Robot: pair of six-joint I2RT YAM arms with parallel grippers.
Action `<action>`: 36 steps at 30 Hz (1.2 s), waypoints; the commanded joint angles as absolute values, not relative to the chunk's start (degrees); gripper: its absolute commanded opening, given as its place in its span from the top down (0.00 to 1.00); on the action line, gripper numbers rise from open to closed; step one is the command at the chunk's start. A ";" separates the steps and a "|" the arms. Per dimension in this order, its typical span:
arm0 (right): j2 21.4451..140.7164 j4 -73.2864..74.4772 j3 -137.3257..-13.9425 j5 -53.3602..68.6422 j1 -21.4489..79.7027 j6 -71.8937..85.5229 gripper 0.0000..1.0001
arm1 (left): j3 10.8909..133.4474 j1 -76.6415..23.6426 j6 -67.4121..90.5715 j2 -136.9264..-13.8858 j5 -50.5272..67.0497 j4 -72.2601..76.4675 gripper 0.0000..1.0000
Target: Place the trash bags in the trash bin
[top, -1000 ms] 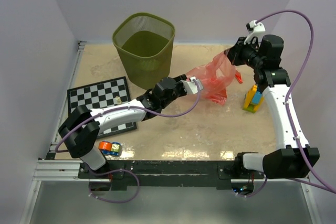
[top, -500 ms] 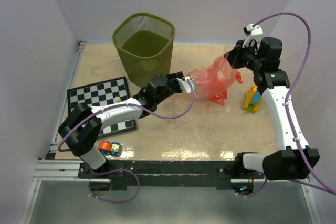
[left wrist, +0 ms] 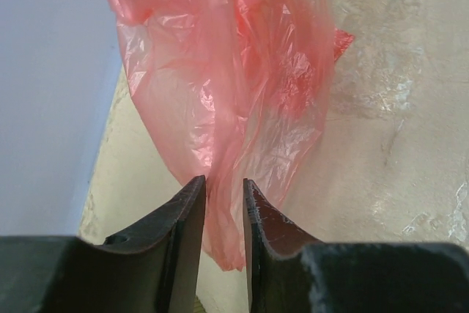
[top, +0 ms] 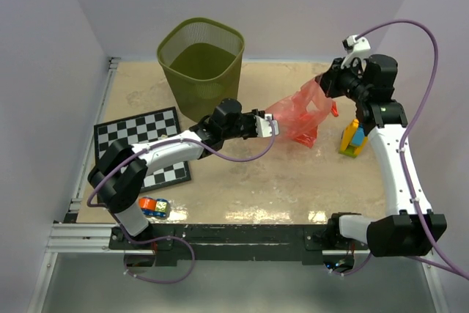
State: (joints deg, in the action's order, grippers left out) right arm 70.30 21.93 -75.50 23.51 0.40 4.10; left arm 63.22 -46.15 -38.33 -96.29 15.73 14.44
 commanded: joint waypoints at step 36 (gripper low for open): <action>90.94 16.54 -101.91 15.39 -1.85 -8.97 1.00 | 89.52 -36.30 -29.79 -98.95 6.86 18.72 1.00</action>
State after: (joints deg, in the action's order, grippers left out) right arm 86.17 26.98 -89.41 19.46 -1.63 -9.45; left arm 77.01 -37.76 -31.18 -95.92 8.23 16.62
